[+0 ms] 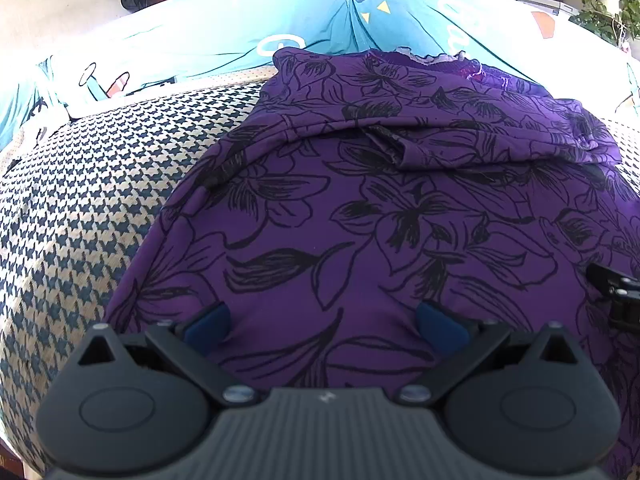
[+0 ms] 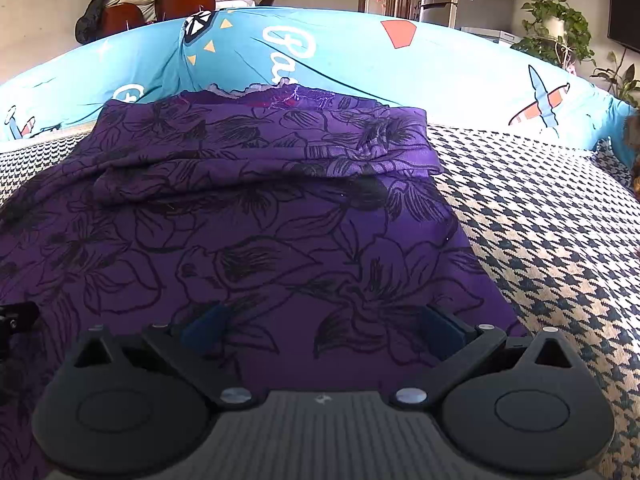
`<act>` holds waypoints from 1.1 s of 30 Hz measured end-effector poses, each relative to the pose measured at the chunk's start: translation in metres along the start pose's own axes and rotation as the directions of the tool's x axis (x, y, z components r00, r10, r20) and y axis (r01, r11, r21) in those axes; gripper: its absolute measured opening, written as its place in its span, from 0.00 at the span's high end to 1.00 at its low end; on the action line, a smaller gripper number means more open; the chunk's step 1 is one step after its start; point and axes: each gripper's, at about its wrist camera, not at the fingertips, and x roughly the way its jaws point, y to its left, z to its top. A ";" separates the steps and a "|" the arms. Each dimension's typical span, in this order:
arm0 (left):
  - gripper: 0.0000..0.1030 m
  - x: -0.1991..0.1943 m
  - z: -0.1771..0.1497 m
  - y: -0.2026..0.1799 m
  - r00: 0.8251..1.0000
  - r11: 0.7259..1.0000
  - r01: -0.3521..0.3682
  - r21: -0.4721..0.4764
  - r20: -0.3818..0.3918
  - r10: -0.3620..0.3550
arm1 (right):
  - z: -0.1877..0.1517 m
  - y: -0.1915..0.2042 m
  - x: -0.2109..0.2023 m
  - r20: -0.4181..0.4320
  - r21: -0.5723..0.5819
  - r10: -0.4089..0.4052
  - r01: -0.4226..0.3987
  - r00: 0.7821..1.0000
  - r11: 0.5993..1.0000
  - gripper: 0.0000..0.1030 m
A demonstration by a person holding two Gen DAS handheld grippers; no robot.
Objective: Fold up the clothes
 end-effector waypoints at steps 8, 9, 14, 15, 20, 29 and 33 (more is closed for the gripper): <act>0.00 -0.008 -0.008 0.000 1.000 1.000 -0.002 0.009 0.002 0.002 | -0.006 0.002 -0.008 -0.004 -0.008 -0.005 0.004 1.000 1.000 0.00; 0.00 -0.009 -0.010 -0.001 1.000 1.000 -0.005 0.014 0.002 0.005 | -0.007 0.002 -0.009 -0.005 -0.007 -0.005 0.005 1.000 1.000 0.00; 0.00 -0.014 -0.017 0.002 1.000 1.000 0.002 0.005 0.002 -0.002 | -0.011 0.002 -0.015 -0.011 -0.005 -0.003 0.003 1.000 1.000 0.00; 0.00 -0.014 -0.018 0.003 1.000 1.000 0.003 0.005 0.002 -0.003 | -0.012 0.001 -0.016 -0.012 -0.004 -0.002 0.002 1.000 1.000 0.00; 0.00 -0.019 -0.023 0.005 1.000 1.000 0.003 0.005 0.001 -0.003 | -0.017 0.003 -0.024 -0.015 -0.009 -0.003 0.003 1.000 1.000 0.00; 0.00 -0.032 -0.036 0.008 1.000 1.000 -0.001 0.005 -0.005 0.001 | -0.026 0.001 -0.041 -0.050 -0.006 0.005 -0.005 0.999 1.000 0.00; 0.00 -0.038 -0.042 0.009 1.000 1.000 0.000 0.000 -0.013 0.000 | -0.032 -0.001 -0.050 -0.074 -0.007 0.020 -0.021 0.997 1.000 0.00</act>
